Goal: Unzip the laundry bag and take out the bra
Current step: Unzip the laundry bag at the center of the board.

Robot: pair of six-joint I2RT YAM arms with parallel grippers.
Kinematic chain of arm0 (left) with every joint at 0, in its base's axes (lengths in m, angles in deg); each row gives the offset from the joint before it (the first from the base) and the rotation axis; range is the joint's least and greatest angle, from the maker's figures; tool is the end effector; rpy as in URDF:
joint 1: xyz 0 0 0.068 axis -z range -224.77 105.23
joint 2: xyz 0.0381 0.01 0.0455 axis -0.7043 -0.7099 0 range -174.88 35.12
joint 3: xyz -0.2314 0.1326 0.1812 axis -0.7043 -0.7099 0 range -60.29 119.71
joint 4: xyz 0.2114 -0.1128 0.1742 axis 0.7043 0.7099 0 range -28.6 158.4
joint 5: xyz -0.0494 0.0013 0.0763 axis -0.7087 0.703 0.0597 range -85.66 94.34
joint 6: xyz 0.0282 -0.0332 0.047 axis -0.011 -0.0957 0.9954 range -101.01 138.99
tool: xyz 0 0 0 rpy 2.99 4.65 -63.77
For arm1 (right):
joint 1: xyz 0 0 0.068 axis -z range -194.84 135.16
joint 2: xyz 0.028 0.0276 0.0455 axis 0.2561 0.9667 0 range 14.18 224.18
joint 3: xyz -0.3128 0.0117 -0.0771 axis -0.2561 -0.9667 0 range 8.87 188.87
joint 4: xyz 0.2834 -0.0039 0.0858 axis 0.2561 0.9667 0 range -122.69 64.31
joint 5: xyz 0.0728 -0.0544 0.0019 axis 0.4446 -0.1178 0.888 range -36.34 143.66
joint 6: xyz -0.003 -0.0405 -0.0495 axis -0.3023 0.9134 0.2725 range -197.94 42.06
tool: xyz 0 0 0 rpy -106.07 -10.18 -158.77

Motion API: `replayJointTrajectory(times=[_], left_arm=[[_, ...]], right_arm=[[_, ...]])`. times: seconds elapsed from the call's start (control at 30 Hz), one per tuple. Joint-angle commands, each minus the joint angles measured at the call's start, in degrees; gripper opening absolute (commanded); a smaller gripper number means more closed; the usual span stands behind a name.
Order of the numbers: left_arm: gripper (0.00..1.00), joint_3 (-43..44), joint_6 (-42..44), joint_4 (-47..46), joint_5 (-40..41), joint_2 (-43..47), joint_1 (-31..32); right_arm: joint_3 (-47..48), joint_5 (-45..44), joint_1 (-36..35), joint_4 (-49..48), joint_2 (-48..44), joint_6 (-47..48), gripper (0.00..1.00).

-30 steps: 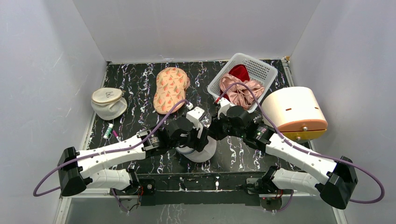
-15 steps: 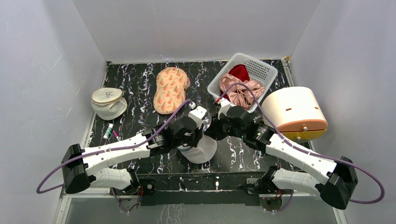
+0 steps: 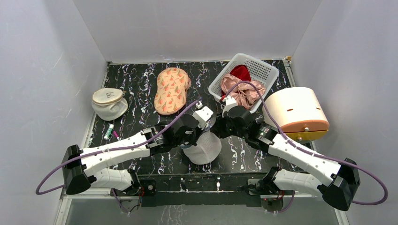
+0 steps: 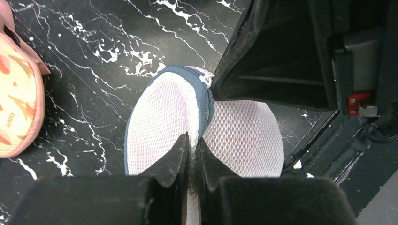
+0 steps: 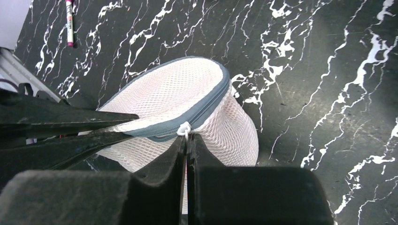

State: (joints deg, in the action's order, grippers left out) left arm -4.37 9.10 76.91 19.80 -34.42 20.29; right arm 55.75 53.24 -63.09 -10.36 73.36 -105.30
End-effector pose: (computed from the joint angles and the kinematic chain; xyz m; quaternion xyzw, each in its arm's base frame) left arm 0.1404 -0.2703 0.3413 0.3352 0.7888 -0.2134 0.4690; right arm 0.1657 0.1850 0.3123 -0.1588 0.8712 0.2822 0.3691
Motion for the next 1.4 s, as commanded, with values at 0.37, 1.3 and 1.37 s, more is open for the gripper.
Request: replayJointTrajectory(times=[0.37, 1.3, 1.37], left_arm=[[0.0, 1.7, 7.8, 0.6, 7.3, 4.6, 0.2], [0.46, 6.8, -11.4, 2.4, 0.1, -4.1, -0.8], [0.36, 6.3, -11.6, 2.0, 0.0, -3.9, -1.2]], right_arm=[[2.2, -4.7, 5.3, 0.5, -1.3, 0.5, 0.0], [2.2, 11.1, 5.4, -5.9, -3.2, 2.1, 0.0], [2.0, 11.6, 5.3, -6.0, -3.2, 2.0, 0.0]])
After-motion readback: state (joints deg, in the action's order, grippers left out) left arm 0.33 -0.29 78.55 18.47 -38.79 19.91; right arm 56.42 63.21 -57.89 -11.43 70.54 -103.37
